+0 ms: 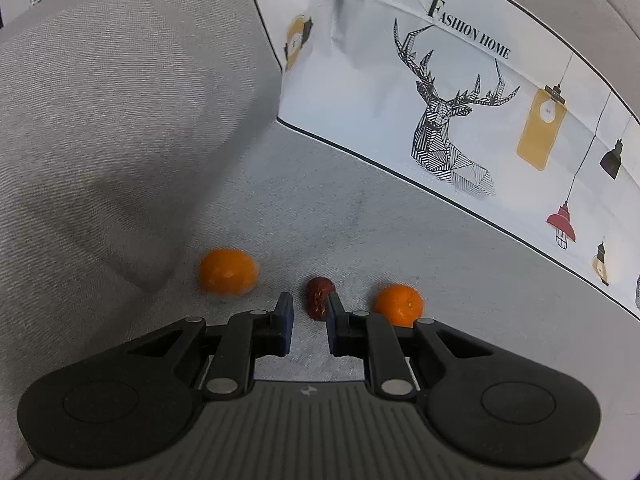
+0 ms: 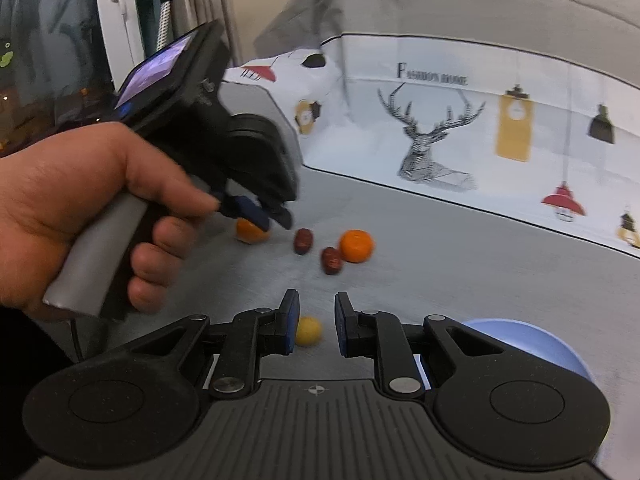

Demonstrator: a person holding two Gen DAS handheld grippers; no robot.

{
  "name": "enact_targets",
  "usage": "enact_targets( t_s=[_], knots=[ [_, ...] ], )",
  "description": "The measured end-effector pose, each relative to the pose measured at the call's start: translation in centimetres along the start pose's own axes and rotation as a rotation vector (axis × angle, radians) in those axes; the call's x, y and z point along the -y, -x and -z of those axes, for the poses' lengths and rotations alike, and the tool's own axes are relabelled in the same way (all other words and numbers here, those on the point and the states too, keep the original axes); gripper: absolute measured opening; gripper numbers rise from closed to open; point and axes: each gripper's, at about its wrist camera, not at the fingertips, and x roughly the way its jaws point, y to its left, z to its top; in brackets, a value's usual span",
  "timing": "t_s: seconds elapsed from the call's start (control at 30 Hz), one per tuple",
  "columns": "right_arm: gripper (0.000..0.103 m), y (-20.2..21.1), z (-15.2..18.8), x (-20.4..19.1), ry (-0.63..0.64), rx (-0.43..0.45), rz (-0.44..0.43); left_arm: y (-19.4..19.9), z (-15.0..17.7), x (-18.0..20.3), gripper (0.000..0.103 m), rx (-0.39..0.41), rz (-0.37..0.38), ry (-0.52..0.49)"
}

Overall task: Organize fruits
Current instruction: 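Move both grippers back toward the remaining oranges and dates, then grasp a dark red date with the left gripper while the right grasps a yellow fruit, then carry the date and the yellow fruit over the blue plate with both grippers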

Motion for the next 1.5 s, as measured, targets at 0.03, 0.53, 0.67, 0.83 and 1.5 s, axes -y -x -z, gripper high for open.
enact_targets(
  t_s=[0.03, 0.53, 0.67, 0.83, 1.5],
  knots=[
    [0.024, -0.6, -0.1, -0.1, -0.003, -0.013, -0.006, -0.3, -0.2, 0.0, 0.02, -0.005, 0.004, -0.003],
    [0.049, -8.2, 0.8, -0.8, 0.015, -0.198, 0.001, -5.5, 0.0, 1.5, 0.029, -0.059, -0.02, -0.077],
    [0.039, -8.9, 1.4, -0.6, 0.017, -0.233, 0.009, -5.8, 0.0, 1.8, 0.021, -0.078, -0.019, -0.101],
    [0.029, -8.2, 1.1, -0.6, 0.024, -0.207, 0.039, -4.8, -0.1, 1.5, 0.021, -0.044, -0.078, -0.115],
    [0.029, 2.5, -2.0, 2.2, -0.045, 0.049, 0.152, 2.9, 3.0, 3.0, 0.021, 0.139, -0.015, -0.205]
  ],
)
